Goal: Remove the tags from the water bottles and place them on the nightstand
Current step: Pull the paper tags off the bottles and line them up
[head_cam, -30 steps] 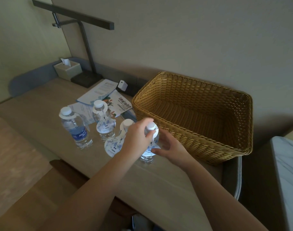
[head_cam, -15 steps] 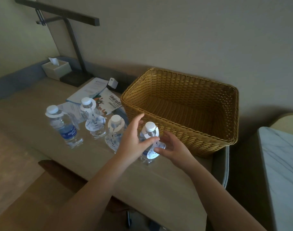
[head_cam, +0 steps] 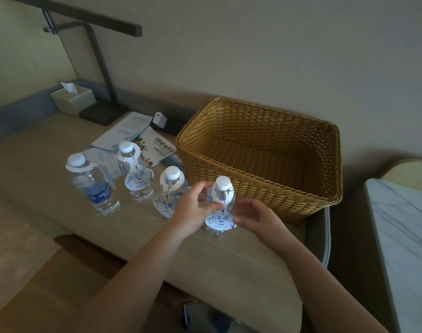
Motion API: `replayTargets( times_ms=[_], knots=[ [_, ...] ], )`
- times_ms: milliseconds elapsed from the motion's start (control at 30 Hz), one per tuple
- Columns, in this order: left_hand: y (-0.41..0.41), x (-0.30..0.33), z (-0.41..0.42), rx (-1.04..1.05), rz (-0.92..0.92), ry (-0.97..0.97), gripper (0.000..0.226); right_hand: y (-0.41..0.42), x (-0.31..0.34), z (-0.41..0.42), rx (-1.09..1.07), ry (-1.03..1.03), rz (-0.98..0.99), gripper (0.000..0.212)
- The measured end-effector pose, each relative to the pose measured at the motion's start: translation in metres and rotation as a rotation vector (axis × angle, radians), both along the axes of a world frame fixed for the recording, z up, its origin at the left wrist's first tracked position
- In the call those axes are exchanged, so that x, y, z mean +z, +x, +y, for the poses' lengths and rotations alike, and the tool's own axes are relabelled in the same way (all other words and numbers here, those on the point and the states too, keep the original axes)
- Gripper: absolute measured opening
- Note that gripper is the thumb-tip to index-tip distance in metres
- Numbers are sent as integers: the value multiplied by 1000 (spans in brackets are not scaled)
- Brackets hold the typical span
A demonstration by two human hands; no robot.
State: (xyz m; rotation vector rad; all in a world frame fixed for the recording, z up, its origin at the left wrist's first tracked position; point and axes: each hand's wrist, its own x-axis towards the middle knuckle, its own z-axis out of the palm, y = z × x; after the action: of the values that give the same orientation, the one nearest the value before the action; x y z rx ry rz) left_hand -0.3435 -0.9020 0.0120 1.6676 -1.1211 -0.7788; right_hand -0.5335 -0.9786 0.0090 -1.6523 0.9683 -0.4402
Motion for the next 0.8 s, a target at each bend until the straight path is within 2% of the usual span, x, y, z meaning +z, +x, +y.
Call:
replayTargets(
  times_ms=[67, 200, 433, 633, 800],
  knots=[
    [-2, 0, 0, 16, -38, -5, 49, 11, -1, 5, -79, -13, 25, 33],
    [-4, 1, 2, 12, -96, -27, 56, 17, 0, 8, -128, -48, 33, 9],
    [2, 3, 1, -98, -100, -25, 82, 0, 31, -1, -141, -56, -13, 5],
    [4, 3, -1, -110, -92, -24, 63, 7, 52, 2, -85, -24, -87, 6],
    [5, -1, -3, -102, -92, -40, 51, 24, 57, 10, -162, 143, -311, 7]
  ],
)
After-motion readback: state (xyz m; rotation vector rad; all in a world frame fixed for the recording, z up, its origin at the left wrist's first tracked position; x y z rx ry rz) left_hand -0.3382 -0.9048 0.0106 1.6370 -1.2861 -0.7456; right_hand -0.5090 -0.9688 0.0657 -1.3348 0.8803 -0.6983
